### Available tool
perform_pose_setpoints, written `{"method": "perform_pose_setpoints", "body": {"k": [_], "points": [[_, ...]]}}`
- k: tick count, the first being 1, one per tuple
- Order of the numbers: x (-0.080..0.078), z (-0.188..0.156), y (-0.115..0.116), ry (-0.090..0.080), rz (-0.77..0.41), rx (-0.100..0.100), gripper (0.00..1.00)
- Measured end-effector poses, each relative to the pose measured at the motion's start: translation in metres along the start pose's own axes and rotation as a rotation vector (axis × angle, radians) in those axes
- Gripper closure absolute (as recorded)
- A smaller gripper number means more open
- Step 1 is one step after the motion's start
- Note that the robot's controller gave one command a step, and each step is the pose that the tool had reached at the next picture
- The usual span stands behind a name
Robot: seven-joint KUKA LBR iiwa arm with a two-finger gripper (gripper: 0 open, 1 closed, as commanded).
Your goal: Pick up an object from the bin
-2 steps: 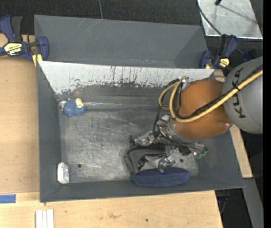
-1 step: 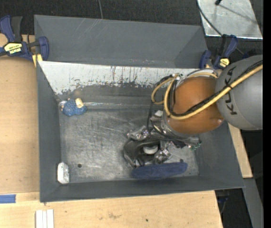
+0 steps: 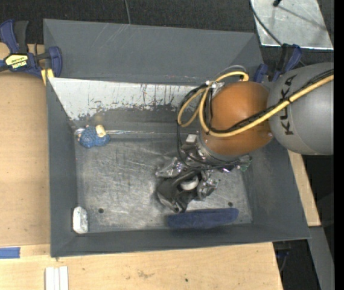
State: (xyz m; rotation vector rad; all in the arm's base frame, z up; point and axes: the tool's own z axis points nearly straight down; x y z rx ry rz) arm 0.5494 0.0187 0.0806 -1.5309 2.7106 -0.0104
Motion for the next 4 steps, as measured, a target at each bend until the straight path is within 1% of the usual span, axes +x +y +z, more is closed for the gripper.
{"method": "perform_pose_setpoints", "body": {"k": [1, 2, 3, 4], "points": [[-0.001, -0.001, 0.000, -0.002, 0.002, 0.000, 1.00], [-0.003, -0.008, -0.002, 0.014, 0.007, -0.014, 1.00], [-0.002, -0.028, -0.002, 0.021, 0.011, -0.021, 1.00], [-0.004, -0.106, -0.004, 0.019, 0.014, -0.016, 1.00]]}}
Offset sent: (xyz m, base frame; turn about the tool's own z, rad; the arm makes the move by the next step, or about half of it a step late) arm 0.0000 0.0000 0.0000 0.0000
